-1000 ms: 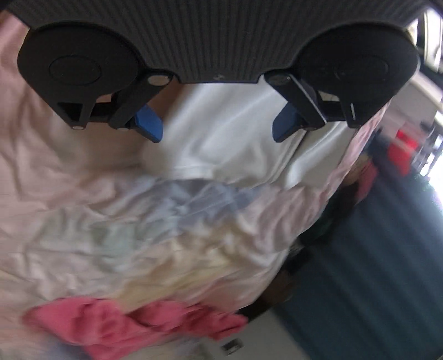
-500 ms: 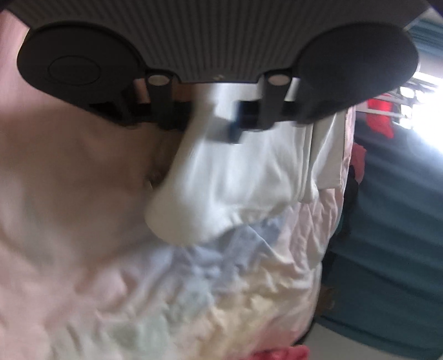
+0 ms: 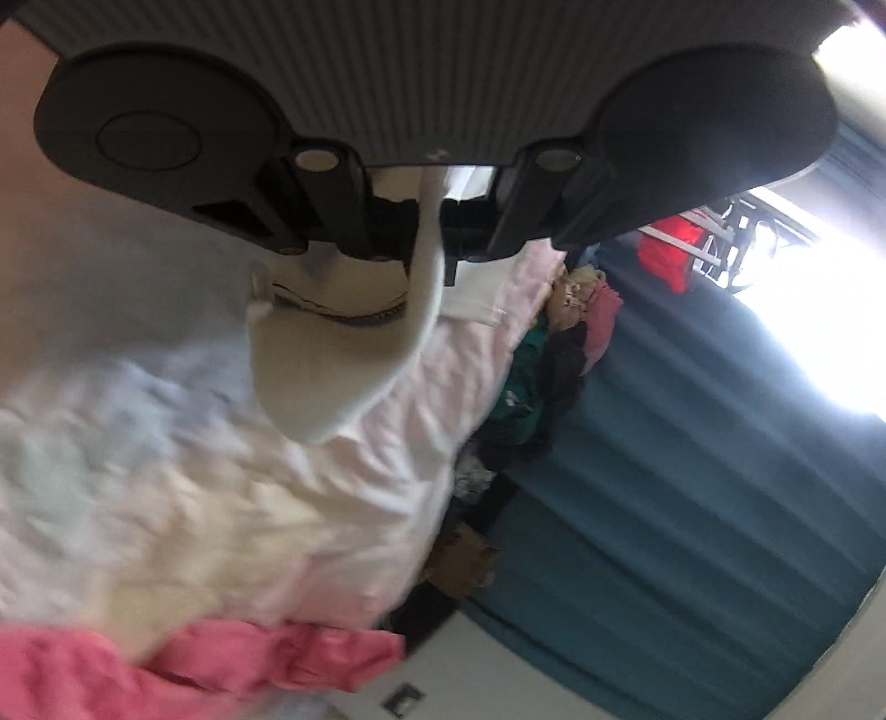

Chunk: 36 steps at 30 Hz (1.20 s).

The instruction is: Fold clothes

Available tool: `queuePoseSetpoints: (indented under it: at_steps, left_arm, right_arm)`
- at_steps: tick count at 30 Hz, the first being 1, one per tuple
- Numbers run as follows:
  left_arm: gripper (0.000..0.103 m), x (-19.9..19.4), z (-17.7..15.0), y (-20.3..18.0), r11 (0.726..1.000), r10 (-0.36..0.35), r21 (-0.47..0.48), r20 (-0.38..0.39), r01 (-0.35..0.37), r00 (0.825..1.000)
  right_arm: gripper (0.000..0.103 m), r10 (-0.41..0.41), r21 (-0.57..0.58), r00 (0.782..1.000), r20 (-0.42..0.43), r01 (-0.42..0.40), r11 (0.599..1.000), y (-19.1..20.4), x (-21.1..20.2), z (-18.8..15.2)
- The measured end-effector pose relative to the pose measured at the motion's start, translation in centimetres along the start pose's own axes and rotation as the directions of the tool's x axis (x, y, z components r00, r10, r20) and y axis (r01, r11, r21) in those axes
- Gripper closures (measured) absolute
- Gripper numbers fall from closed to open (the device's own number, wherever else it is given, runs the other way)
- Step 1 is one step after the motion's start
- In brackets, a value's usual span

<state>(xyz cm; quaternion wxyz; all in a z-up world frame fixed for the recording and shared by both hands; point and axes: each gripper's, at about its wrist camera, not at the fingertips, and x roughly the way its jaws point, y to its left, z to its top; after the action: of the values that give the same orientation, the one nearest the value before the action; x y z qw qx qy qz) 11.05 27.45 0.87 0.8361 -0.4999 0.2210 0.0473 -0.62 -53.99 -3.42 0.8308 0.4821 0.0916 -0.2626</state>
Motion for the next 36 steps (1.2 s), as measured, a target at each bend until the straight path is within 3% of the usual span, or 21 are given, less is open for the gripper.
queuePoseSetpoints:
  at_steps: [5,10,14,19,23,25,26,27,29,30,32,36]
  left_arm:
    - [0.099,9.5,1.5,-7.8,0.991,0.050,0.122,0.049,-0.055,0.998]
    - [0.098,21.6,1.8,-11.4,0.969,0.120,0.211,0.060,-0.130,0.991]
    - [0.098,30.2,1.3,-11.0,0.944,0.248,0.218,0.023,-0.246,0.969]
    - [0.093,34.3,1.4,-9.6,0.935,0.290,0.223,-0.037,-0.275,0.956]
    - [0.083,33.3,2.6,-9.3,0.948,0.252,0.221,-0.091,-0.227,0.963]
    - [0.060,31.4,2.9,-9.6,0.954,0.227,0.218,-0.087,-0.204,0.970]
    - [0.053,30.0,3.0,-9.6,0.957,0.213,0.217,-0.084,-0.190,0.974]
    - [0.045,28.4,3.0,-9.5,0.961,0.197,0.216,-0.082,-0.175,0.977]
    - [0.040,25.5,2.7,-9.4,0.965,0.167,0.217,-0.090,-0.145,0.982]
    - [0.035,24.0,2.4,-9.3,0.967,0.157,0.218,-0.096,-0.133,0.983]
    - [0.027,20.7,1.5,-8.1,0.972,0.146,0.201,-0.108,-0.123,0.983]
    - [0.027,14.7,-0.4,-4.8,0.981,0.142,0.155,-0.153,-0.118,0.978]
  right_arm:
    - [0.096,-0.043,-0.186,0.998,0.041,0.050,0.981,8.4,9.4,1.4]
    - [0.096,-0.090,-0.397,0.993,0.082,0.115,0.911,13.2,21.0,0.2]
    - [0.096,-0.149,-0.490,0.987,0.053,0.156,0.858,12.9,29.1,-2.5]
    - [0.093,-0.178,-0.456,0.984,-0.014,0.152,0.877,10.4,33.2,-3.8]
    - [0.090,-0.157,-0.433,0.986,-0.057,0.117,0.894,10.3,32.2,-2.8]
    - [0.082,-0.155,-0.419,0.985,-0.078,0.109,0.901,10.5,31.1,-2.2]
    - [0.072,-0.145,-0.403,0.986,-0.085,0.098,0.910,10.5,30.2,-1.9]
    - [0.056,-0.125,-0.383,0.988,-0.087,0.083,0.920,10.3,29.1,-1.7]
    - [0.029,-0.091,-0.346,0.993,-0.070,0.062,0.936,9.7,26.5,-1.4]
    - [0.024,-0.074,-0.333,0.996,-0.058,0.051,0.942,9.4,25.2,-1.4]
    - [0.024,-0.013,-0.317,0.998,-0.055,-0.005,0.948,8.4,22.1,-1.7]
    - [0.024,0.031,-0.242,0.997,-0.066,-0.046,0.969,5.5,17.0,-2.2]
